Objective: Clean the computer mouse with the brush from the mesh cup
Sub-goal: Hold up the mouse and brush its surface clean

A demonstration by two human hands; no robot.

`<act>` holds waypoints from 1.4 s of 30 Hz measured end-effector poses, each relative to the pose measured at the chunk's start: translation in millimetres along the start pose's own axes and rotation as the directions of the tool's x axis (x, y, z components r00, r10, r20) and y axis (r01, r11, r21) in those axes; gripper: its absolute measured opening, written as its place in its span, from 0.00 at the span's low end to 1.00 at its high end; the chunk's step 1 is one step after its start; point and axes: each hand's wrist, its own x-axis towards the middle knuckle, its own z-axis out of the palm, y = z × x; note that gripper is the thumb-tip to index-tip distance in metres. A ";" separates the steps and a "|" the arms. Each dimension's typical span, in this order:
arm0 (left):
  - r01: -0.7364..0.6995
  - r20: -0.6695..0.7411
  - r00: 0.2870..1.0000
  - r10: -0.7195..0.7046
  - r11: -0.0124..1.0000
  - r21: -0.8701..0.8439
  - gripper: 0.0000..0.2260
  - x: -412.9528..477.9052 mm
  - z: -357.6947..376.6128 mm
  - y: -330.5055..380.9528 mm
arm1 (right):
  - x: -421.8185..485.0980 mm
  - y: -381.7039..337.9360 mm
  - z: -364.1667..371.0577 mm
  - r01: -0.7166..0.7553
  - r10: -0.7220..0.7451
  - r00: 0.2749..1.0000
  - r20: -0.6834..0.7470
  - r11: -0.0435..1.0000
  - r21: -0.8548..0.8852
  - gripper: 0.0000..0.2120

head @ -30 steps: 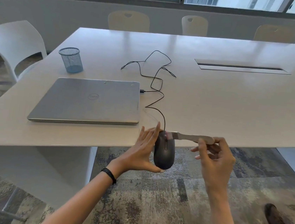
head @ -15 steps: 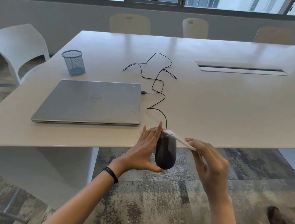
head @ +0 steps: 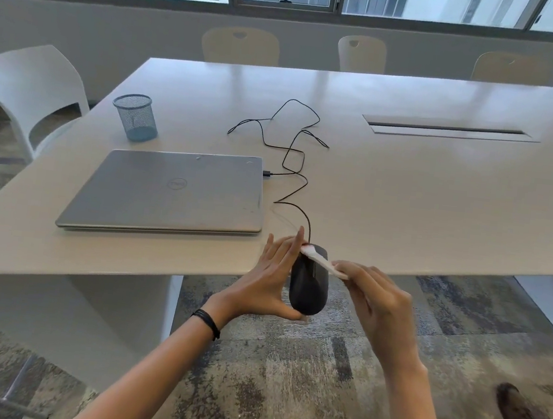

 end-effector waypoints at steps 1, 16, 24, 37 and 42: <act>0.004 -0.001 1.000 -0.004 1.000 0.004 0.61 0.1 0.0 -1.4 | 0.0 -0.8 -0.2 -0.011 0.011 1.000 0.009 1.000 0.022 0.11; 0.033 -0.022 0.999 -0.033 0.999 0.014 0.60 -0.3 -1.7 -10.4 | -2.1 13.4 -16.5 -0.137 0.143 0.987 -0.077 0.987 0.081 0.07; 0.063 -0.036 0.997 -0.063 0.998 -0.001 0.61 2.8 -0.6 -14.6 | -3.7 20.5 -28.3 -0.208 0.196 0.978 0.070 0.946 0.249 0.13; 0.084 -0.033 0.996 -0.085 0.996 -0.037 0.60 6.0 1.4 -14.3 | -3.6 30.4 -30.3 -0.361 0.372 0.928 0.021 0.885 0.295 0.11; 0.082 -0.042 0.996 -0.084 0.996 -0.043 0.60 4.7 2.5 -11.7 | -4.8 31.5 -30.2 -0.456 0.492 0.871 -0.009 0.814 0.359 0.11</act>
